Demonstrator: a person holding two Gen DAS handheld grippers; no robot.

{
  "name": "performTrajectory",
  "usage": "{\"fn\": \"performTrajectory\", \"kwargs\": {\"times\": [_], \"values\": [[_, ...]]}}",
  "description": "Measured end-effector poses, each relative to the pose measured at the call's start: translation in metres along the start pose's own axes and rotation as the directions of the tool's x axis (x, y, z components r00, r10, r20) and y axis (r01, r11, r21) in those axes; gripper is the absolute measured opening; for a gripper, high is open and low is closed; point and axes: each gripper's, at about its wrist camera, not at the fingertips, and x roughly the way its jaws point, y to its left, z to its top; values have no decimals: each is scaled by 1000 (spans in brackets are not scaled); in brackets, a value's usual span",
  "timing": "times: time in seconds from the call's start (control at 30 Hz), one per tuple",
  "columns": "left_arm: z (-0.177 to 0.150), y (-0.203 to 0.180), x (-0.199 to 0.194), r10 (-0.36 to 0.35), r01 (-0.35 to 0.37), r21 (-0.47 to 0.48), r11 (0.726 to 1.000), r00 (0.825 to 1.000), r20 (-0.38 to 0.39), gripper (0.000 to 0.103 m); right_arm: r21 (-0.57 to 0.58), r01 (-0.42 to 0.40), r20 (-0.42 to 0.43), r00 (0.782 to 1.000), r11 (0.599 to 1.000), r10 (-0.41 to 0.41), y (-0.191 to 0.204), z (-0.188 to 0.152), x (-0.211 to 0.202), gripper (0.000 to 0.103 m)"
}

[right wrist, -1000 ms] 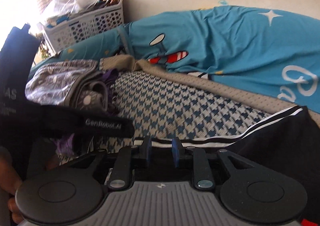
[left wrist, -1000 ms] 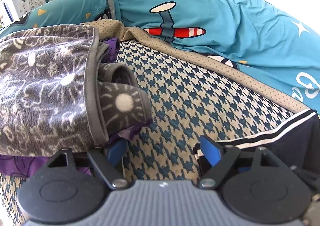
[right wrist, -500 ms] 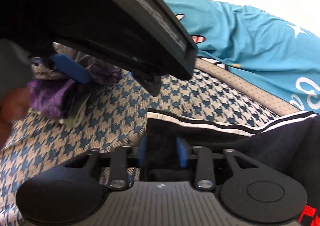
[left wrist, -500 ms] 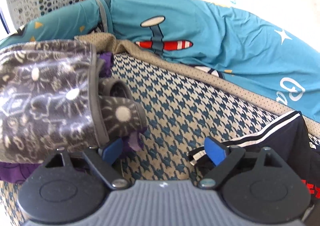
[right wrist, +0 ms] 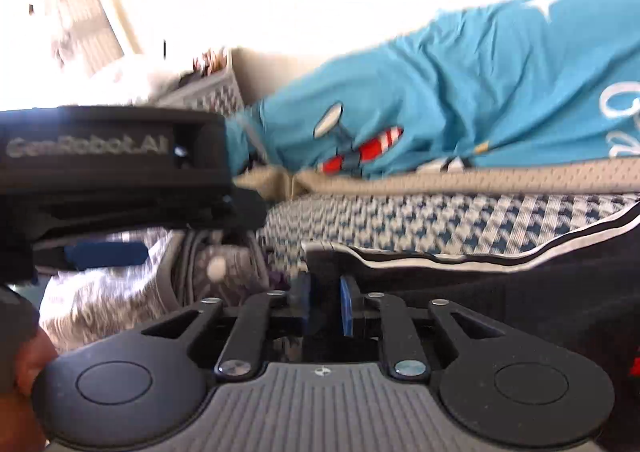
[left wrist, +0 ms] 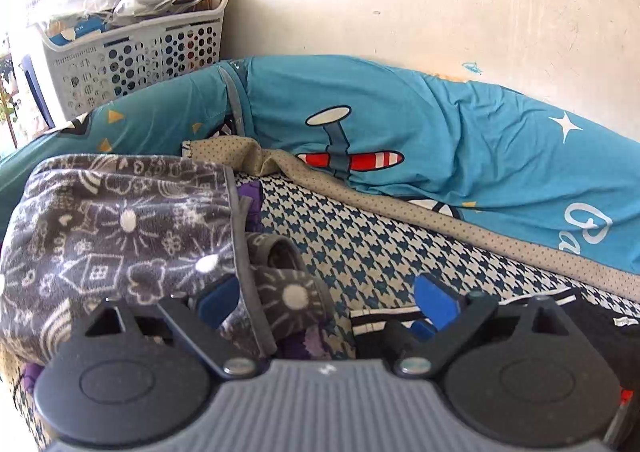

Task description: Fold clothes

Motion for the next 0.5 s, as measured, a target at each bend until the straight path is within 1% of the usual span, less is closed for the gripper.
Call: {"fn": "performTrajectory", "kwargs": {"times": [0.07,0.17,0.3,0.5], "values": [[0,0,0,0,0,1,1000,1000,-3,94,-40,20,-1,1000,999,-20,2,-2,-6,17],[-1,-3,-2,-8,8,-1,1000,1000,-7,95,-32,38,-38,998,999,-40,-3,2,-12,19],[-3,-8,-4,-37,37,-6,999,999,-25,95,-70,116,-58,991,991,-120,-3,11,-20,20],[-9,-19,-4,-86,86,0,996,994,-66,96,-61,222,-65,972,973,-226,-11,18,-48,21]]}}
